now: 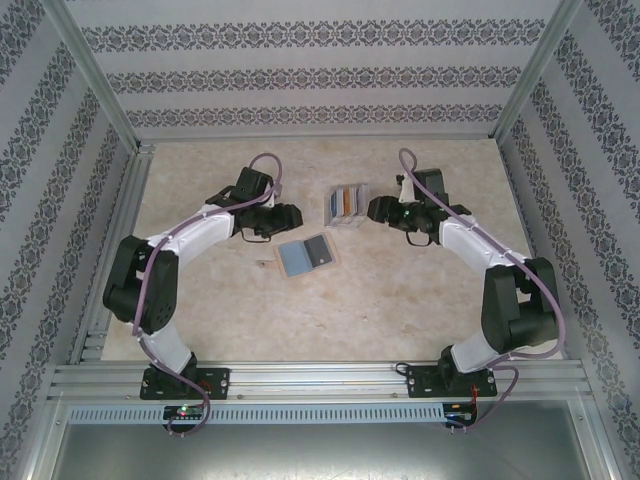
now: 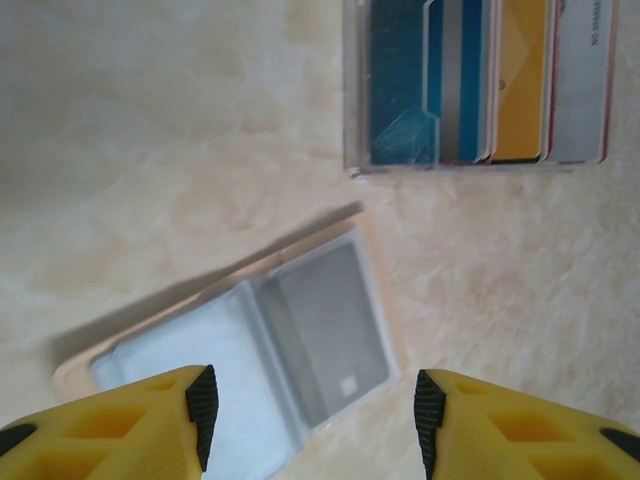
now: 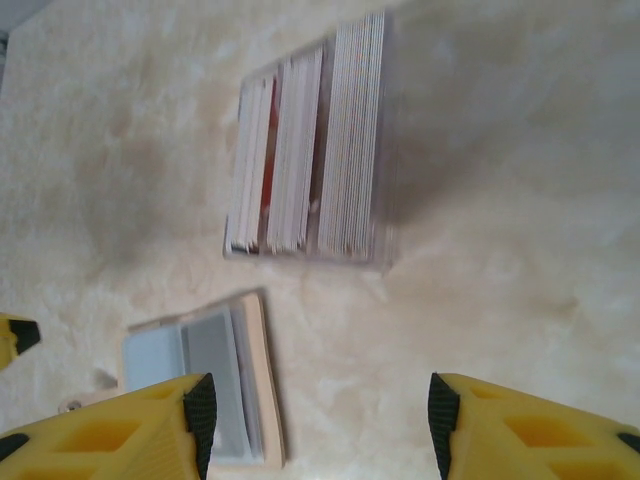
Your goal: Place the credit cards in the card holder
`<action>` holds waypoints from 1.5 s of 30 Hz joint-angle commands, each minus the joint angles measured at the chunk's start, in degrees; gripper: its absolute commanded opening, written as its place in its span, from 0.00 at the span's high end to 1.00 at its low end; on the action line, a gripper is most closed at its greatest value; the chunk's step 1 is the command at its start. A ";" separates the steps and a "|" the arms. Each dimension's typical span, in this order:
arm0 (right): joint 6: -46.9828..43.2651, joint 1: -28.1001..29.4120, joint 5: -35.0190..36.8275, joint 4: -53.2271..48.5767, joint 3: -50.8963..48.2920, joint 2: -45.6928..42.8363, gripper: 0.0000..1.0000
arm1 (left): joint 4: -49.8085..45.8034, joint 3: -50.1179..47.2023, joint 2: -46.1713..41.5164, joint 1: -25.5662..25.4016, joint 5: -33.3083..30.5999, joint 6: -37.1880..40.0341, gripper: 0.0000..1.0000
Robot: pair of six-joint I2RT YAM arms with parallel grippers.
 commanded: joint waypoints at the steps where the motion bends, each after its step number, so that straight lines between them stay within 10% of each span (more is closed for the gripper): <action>1: -2.09 -0.85 1.45 -2.55 4.50 3.07 0.39 | 4.13 4.92 3.75 0.46 3.05 -1.58 0.43; 21: -0.81 0.09 -4.93 -5.93 21.91 22.61 0.39 | 4.64 24.97 25.40 -3.03 8.75 -4.60 0.43; 45: -1.12 3.65 -5.50 -9.31 27.20 24.38 0.39 | 4.66 28.93 31.62 -5.31 10.63 -5.42 0.44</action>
